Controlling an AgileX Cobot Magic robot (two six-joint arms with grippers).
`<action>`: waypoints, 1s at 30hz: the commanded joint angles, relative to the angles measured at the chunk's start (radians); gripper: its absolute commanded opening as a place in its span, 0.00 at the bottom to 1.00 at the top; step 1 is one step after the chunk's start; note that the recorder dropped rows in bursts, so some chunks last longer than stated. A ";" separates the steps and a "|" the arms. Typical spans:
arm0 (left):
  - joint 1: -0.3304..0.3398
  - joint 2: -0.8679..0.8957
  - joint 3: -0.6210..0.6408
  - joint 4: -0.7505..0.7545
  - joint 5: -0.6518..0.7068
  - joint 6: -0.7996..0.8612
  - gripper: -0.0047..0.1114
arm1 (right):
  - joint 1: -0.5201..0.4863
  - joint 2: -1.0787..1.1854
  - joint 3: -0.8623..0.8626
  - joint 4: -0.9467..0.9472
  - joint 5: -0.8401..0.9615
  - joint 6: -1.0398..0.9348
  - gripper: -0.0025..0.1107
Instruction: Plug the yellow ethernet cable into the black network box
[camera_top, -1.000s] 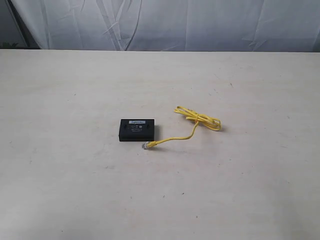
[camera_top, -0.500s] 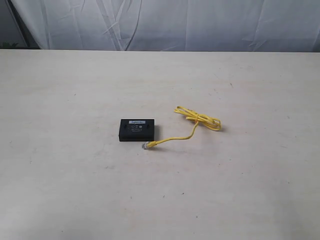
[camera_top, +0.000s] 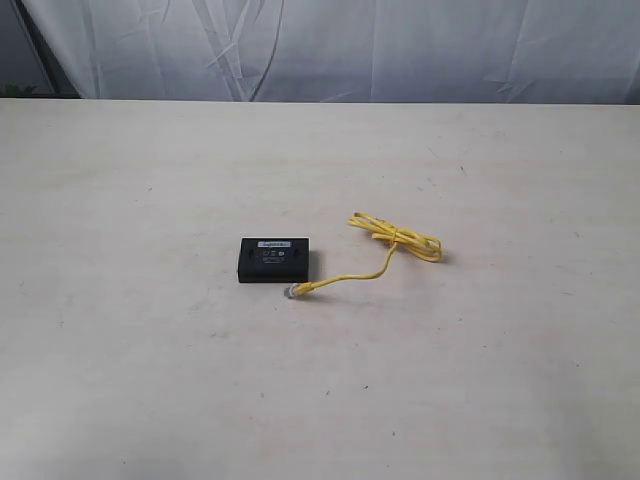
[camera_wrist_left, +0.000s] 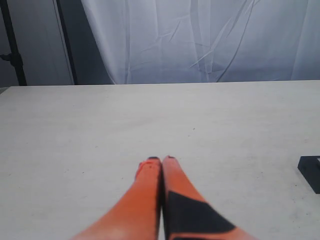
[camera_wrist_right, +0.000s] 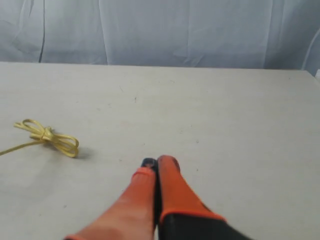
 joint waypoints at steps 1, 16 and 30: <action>0.003 -0.006 0.004 0.000 -0.014 0.005 0.04 | -0.006 -0.005 0.002 -0.006 -0.133 0.001 0.02; 0.003 -0.006 0.004 0.000 -0.014 0.005 0.04 | -0.006 -0.005 0.002 -0.002 -0.440 0.001 0.02; 0.003 -0.006 0.004 0.000 -0.014 0.005 0.04 | -0.006 -0.005 0.002 0.000 -0.460 0.001 0.02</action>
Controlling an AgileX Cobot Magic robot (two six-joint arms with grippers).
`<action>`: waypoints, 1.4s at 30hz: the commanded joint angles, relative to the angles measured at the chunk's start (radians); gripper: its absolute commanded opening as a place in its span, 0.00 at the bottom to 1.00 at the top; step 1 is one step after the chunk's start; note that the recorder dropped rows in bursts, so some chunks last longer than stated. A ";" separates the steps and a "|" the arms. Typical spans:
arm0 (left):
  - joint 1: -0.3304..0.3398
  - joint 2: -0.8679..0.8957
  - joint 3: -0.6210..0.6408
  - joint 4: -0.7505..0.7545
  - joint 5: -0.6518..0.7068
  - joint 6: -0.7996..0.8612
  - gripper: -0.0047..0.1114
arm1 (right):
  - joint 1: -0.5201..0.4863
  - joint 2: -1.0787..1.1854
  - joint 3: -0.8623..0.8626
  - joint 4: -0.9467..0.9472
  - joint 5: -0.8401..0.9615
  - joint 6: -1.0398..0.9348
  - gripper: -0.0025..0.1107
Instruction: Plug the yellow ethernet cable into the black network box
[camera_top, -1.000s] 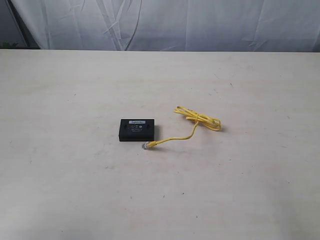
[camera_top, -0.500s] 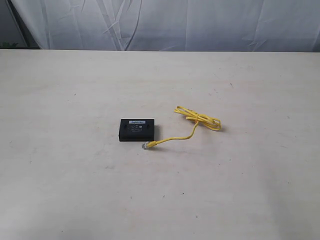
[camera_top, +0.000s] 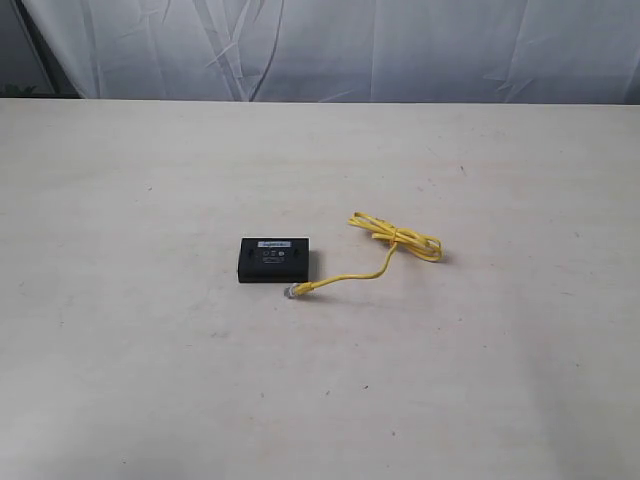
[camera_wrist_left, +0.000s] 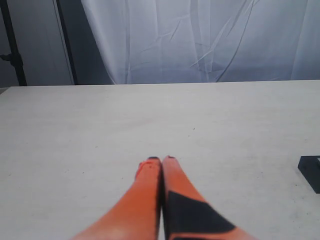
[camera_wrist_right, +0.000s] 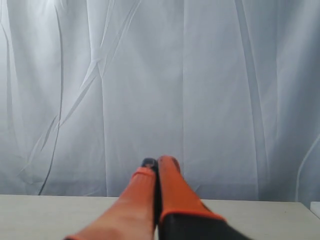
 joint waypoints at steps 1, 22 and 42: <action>0.003 -0.006 0.004 0.000 -0.014 -0.002 0.04 | -0.006 -0.005 0.002 0.002 -0.014 0.001 0.02; 0.003 -0.006 0.004 0.000 -0.014 -0.002 0.04 | -0.006 0.299 -0.396 -0.005 0.445 -0.001 0.02; 0.003 -0.006 0.004 0.000 -0.014 -0.002 0.04 | -0.006 0.772 -0.542 0.221 0.458 -0.001 0.02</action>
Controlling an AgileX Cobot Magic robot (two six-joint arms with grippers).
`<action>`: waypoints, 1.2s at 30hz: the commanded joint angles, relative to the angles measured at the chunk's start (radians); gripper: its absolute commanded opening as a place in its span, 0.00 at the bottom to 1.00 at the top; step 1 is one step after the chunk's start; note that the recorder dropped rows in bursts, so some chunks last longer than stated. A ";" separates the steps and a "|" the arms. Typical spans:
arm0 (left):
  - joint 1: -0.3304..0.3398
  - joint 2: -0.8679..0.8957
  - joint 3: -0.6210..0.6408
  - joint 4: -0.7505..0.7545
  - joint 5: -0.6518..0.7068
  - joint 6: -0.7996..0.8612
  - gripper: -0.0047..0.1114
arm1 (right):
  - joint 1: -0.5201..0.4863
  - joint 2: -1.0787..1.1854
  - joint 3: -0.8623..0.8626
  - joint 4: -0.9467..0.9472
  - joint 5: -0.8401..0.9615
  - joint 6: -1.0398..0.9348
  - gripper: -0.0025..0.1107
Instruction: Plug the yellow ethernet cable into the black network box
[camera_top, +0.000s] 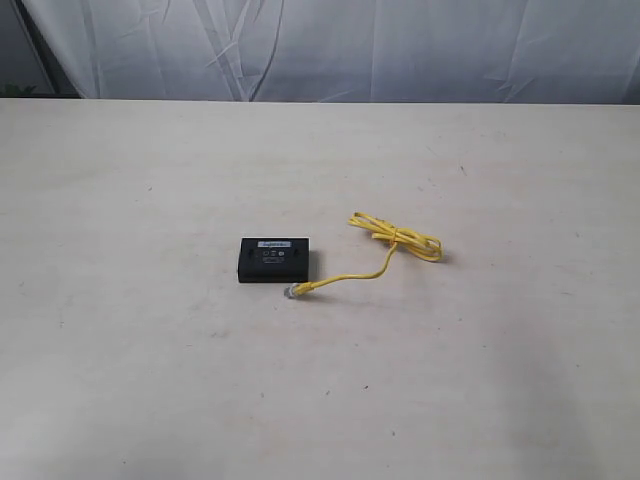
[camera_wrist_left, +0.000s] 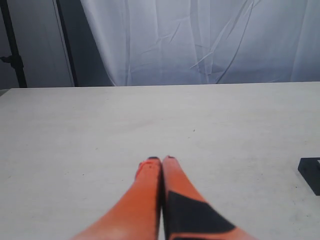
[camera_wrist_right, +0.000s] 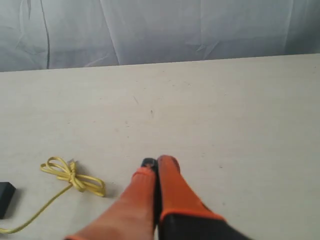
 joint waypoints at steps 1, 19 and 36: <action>0.003 -0.006 0.004 0.000 -0.008 -0.002 0.04 | -0.006 0.064 -0.008 0.099 -0.036 -0.001 0.02; 0.003 -0.006 0.004 0.000 -0.008 -0.002 0.04 | 0.067 0.455 -0.272 0.128 0.301 -0.220 0.02; 0.003 -0.006 0.004 0.005 -0.008 0.000 0.04 | 0.496 0.976 -0.619 0.156 0.332 -0.341 0.02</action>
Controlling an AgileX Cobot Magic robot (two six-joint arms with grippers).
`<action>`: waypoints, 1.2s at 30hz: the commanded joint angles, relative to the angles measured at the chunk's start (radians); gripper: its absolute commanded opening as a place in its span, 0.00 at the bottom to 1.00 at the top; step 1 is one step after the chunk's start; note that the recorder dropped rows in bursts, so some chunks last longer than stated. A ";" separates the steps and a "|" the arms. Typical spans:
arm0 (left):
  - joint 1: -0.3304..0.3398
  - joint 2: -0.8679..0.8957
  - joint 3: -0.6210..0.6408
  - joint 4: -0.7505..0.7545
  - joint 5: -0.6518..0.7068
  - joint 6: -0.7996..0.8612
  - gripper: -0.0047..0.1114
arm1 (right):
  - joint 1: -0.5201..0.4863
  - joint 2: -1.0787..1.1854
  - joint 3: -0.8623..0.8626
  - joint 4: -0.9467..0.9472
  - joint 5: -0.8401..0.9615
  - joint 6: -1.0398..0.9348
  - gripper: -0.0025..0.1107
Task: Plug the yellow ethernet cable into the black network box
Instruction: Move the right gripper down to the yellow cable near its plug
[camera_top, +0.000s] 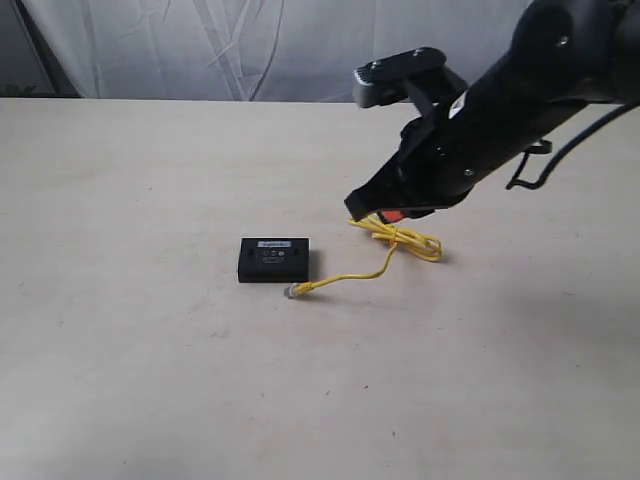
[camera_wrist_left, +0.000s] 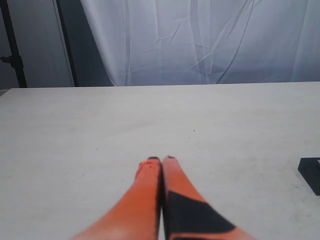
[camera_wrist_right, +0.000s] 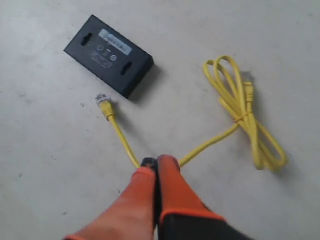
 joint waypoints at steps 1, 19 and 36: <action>0.003 -0.006 0.004 0.005 -0.008 0.000 0.04 | 0.056 0.081 -0.044 0.002 0.002 -0.022 0.02; 0.003 -0.006 0.004 0.005 -0.008 0.000 0.04 | 0.114 0.353 -0.310 0.029 0.183 -0.269 0.02; 0.003 -0.006 0.004 0.005 -0.008 0.000 0.04 | 0.114 0.434 -0.312 0.047 0.182 -0.316 0.14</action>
